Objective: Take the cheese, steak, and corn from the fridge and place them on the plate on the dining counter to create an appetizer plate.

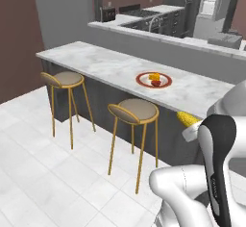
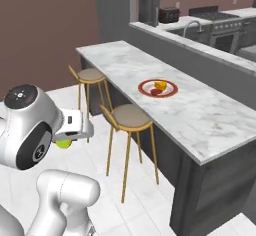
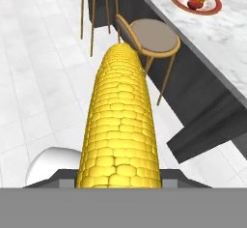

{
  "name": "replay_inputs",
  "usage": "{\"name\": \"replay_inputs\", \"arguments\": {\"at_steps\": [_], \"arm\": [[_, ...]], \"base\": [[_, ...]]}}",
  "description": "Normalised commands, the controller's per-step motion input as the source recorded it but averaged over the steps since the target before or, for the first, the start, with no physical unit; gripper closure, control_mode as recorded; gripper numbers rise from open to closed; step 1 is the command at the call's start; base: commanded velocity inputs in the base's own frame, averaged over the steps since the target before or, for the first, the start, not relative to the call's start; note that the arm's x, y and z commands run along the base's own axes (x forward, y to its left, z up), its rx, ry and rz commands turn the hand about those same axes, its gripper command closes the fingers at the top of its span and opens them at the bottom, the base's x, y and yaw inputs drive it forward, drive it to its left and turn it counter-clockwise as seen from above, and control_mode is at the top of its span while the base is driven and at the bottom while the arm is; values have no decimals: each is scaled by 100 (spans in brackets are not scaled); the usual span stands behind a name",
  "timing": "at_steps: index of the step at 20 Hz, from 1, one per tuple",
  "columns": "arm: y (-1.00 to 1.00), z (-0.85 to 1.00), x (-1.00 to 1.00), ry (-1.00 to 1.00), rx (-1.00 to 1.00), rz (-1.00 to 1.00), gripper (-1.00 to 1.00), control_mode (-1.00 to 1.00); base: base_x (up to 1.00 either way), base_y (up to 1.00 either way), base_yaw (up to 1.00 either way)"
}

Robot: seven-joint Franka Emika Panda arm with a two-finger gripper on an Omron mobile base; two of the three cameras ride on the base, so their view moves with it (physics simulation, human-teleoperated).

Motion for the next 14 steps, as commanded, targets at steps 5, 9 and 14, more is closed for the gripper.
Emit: {"name": "replay_inputs", "arguments": {"at_steps": [5, 9, 14], "arm": [[0, 0, 0, 0, 0, 0, 100, 100], [0, 0, 0, 0, 0, 0, 100, 100], [0, 0, 0, 0, 0, 0, 100, 100]], "base": [[52, 59, -36], [52, 86, -37], [53, 87, -38]]}}
